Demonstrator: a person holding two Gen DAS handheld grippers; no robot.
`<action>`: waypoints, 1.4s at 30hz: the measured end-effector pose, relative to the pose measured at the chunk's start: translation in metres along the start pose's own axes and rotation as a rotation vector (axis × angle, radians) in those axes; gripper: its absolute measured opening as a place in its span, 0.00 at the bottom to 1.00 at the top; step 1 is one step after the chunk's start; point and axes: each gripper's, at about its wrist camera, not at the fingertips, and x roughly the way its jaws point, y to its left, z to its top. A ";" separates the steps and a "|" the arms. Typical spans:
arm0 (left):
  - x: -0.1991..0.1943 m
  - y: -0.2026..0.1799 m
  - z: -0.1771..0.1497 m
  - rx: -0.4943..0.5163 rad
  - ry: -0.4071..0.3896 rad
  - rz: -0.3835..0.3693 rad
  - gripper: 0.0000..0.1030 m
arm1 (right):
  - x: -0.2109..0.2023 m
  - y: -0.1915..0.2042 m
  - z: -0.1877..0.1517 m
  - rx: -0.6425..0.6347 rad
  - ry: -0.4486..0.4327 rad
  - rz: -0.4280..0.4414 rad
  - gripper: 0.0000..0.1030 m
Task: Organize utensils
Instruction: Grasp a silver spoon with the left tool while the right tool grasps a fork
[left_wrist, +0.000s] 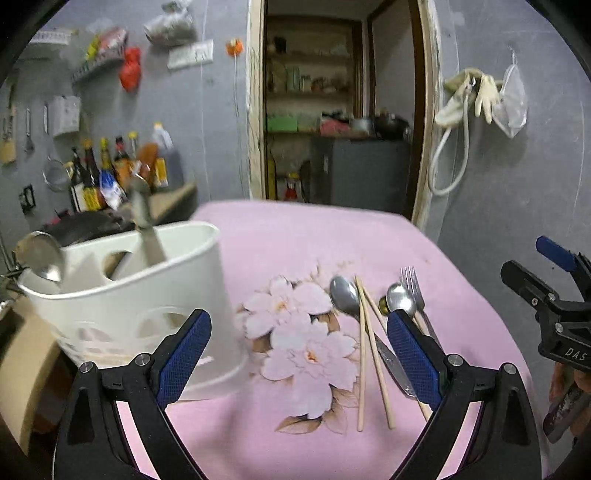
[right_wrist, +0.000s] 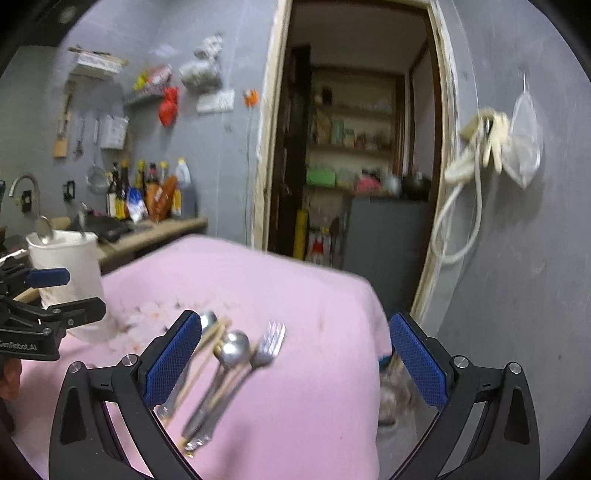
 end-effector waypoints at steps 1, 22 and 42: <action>0.008 -0.001 0.001 -0.005 0.022 -0.008 0.91 | 0.008 -0.003 -0.001 0.009 0.038 0.003 1.00; 0.133 -0.004 0.018 -0.045 0.325 -0.079 0.43 | 0.108 -0.014 -0.017 -0.019 0.456 0.107 0.62; 0.150 0.016 0.027 -0.148 0.340 -0.276 0.04 | 0.138 0.004 -0.008 -0.099 0.503 0.142 0.56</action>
